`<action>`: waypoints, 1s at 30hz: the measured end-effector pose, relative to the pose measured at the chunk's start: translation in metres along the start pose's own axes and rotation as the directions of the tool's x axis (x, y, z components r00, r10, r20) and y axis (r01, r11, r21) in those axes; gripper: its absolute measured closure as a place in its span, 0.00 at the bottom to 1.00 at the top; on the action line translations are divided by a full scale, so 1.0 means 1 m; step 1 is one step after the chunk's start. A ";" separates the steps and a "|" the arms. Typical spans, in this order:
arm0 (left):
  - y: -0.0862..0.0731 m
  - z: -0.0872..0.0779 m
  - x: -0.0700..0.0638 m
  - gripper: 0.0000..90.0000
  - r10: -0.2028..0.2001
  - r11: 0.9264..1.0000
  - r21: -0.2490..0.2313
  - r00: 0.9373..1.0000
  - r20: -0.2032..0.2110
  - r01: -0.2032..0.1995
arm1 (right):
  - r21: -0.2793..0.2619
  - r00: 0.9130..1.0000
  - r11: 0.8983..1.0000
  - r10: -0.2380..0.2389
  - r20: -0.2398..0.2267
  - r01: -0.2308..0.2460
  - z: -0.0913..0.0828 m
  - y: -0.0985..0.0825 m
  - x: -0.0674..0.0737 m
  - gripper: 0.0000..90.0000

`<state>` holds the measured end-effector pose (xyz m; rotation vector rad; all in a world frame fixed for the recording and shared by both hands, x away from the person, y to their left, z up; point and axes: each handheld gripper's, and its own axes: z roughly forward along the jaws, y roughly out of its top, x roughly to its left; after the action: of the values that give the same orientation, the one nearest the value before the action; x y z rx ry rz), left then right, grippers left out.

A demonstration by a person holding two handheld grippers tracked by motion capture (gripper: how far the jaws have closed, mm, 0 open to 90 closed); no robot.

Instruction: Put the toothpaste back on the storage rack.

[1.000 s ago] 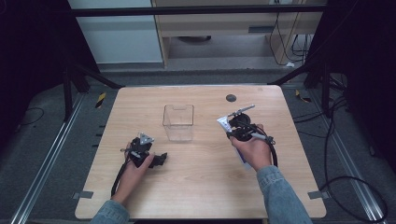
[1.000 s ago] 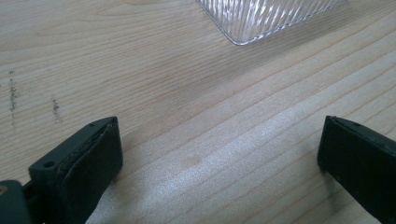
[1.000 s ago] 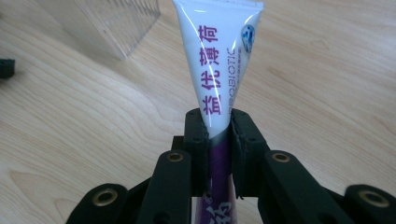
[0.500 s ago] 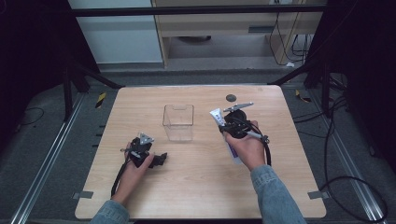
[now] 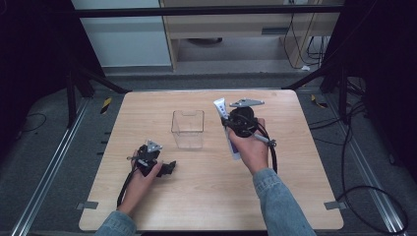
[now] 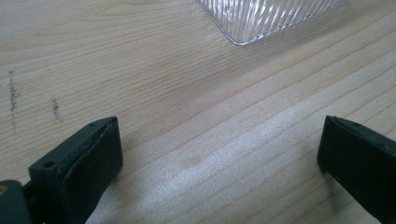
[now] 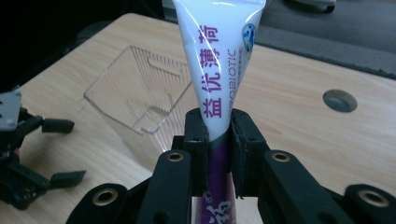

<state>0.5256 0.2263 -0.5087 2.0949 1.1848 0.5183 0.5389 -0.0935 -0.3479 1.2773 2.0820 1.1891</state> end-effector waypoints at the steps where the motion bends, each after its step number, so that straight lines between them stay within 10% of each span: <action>1: 0.000 0.000 0.000 0.00 0.000 1.000 0.000 1.000 0.000 0.000 | -0.013 1.000 1.000 -0.001 0.000 0.001 0.000 0.002 0.001 0.87; 30: 0.000 0.000 0.000 0.00 0.004 1.000 0.002 1.000 0.000 -0.004 | -0.087 0.993 0.991 -0.095 0.073 0.101 0.007 0.072 0.002 0.87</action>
<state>0.5257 0.2266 -0.5085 2.0991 1.1824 0.5195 0.5798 -0.0735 -0.2911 1.1451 1.9937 1.1665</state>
